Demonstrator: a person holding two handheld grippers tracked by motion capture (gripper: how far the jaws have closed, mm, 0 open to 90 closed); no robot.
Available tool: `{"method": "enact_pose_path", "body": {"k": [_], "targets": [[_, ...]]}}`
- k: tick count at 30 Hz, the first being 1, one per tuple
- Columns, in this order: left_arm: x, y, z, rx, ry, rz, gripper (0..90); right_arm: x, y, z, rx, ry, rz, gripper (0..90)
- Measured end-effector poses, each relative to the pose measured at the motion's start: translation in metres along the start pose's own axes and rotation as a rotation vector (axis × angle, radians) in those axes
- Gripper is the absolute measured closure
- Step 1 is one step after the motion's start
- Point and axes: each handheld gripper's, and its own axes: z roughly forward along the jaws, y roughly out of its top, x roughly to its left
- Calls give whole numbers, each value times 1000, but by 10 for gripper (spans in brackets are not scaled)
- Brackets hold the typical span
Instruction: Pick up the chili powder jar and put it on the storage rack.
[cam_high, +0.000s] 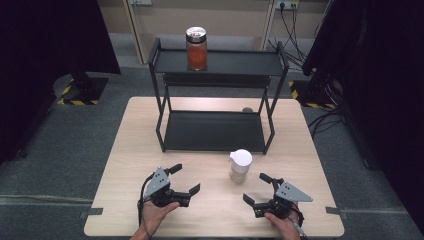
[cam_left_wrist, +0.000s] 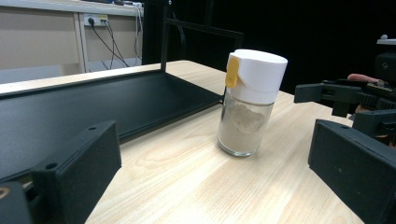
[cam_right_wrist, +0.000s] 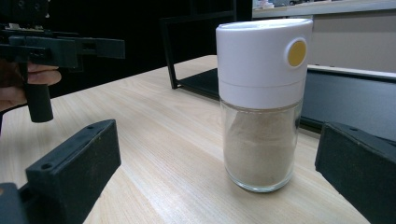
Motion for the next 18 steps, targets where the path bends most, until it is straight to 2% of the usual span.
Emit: {"method": "enact_pose_path", "body": {"k": [9,18], "targets": [[-4,-12,0,1,7,23,20,0,0,1,0,6,-5,4],[-1,-17,-3,9,15,9,19,1,1,1,1,4,-7,4]]}}
